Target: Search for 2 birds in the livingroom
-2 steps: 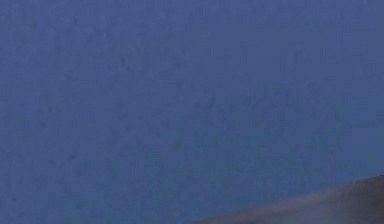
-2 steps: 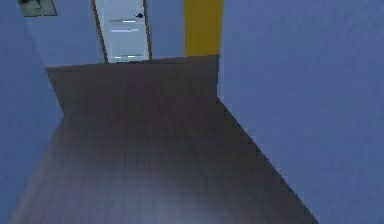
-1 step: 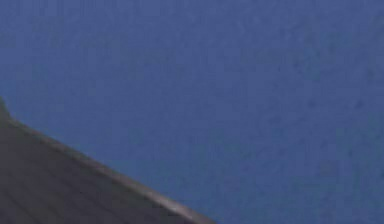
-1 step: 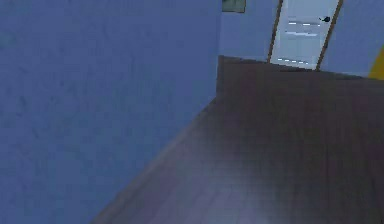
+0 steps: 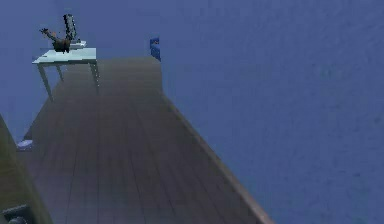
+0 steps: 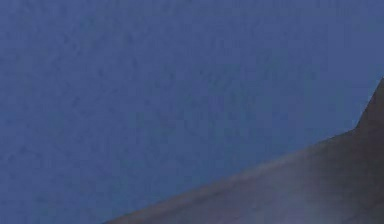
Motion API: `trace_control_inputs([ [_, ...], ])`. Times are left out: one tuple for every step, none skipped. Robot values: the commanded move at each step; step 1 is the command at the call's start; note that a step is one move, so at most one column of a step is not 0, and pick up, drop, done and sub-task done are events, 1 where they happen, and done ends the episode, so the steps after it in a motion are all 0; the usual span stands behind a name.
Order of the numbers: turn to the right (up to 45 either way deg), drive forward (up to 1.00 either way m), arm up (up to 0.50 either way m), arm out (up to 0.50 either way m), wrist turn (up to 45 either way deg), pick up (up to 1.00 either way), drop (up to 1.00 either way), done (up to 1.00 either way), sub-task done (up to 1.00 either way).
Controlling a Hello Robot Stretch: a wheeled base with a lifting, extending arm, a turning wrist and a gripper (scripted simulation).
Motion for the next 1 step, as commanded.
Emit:
trace_control_inputs([
  [0.0,0.4,0.0,0.0,0.0,0.0,0.0,0.0,0.0],
])
